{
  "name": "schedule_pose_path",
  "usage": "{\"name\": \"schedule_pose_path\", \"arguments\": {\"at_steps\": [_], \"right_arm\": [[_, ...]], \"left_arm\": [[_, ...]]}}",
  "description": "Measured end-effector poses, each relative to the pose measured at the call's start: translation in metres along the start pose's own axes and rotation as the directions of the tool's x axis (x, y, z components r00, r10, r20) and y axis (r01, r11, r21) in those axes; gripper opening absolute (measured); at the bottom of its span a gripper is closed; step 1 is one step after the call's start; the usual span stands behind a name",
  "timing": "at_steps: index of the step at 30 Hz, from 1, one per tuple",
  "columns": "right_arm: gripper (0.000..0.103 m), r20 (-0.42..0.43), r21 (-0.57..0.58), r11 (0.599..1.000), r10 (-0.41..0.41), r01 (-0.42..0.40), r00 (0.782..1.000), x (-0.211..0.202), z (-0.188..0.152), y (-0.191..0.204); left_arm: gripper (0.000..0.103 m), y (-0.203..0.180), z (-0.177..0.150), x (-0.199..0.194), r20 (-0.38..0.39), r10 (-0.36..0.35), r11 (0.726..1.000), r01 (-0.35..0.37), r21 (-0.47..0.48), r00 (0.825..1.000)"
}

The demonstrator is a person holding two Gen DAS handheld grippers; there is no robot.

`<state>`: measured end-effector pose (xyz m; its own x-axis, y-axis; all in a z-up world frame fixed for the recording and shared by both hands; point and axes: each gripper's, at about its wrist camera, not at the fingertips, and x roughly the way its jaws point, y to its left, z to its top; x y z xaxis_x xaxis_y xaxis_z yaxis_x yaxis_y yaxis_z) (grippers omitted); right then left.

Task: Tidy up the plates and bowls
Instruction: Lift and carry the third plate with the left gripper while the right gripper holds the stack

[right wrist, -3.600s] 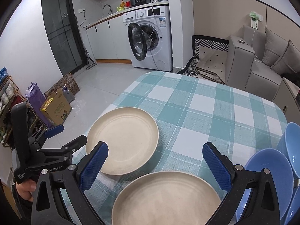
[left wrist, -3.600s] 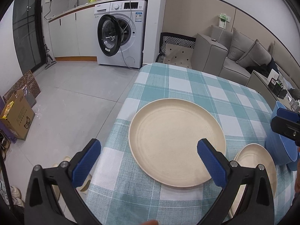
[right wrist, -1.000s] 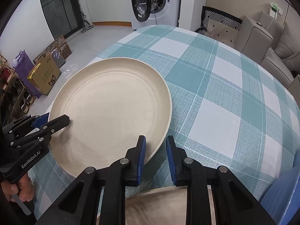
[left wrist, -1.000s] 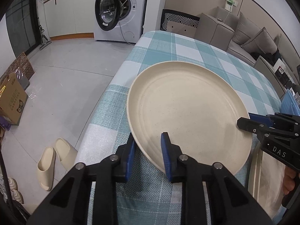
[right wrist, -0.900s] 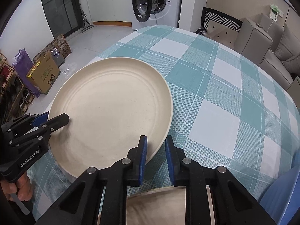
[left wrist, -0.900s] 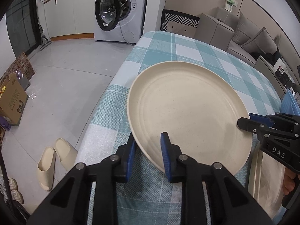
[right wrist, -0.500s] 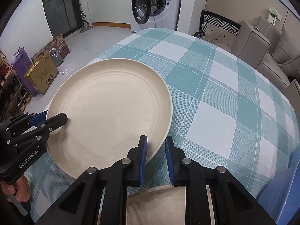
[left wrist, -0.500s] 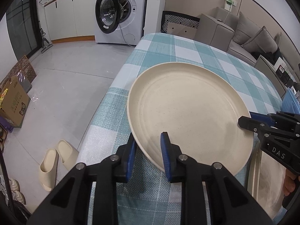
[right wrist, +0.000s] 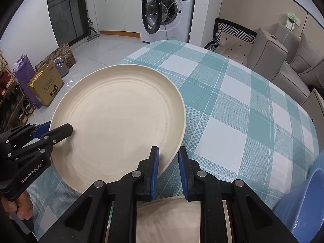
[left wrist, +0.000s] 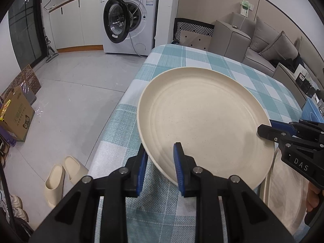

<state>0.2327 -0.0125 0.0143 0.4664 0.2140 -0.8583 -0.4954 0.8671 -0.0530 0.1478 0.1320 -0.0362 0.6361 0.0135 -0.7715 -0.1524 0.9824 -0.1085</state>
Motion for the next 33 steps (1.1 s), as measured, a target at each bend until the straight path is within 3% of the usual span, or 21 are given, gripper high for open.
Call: {"name": "schedule_pose_path", "arguments": {"at_steps": [33], "right_arm": [[0.020, 0.106, 0.036, 0.999, -0.017, 0.013, 0.994, -0.068, -0.010, -0.015]], "left_arm": [[0.024, -0.022, 0.003, -0.043, 0.091, -0.038, 0.998, 0.033, 0.048, 0.995]]}}
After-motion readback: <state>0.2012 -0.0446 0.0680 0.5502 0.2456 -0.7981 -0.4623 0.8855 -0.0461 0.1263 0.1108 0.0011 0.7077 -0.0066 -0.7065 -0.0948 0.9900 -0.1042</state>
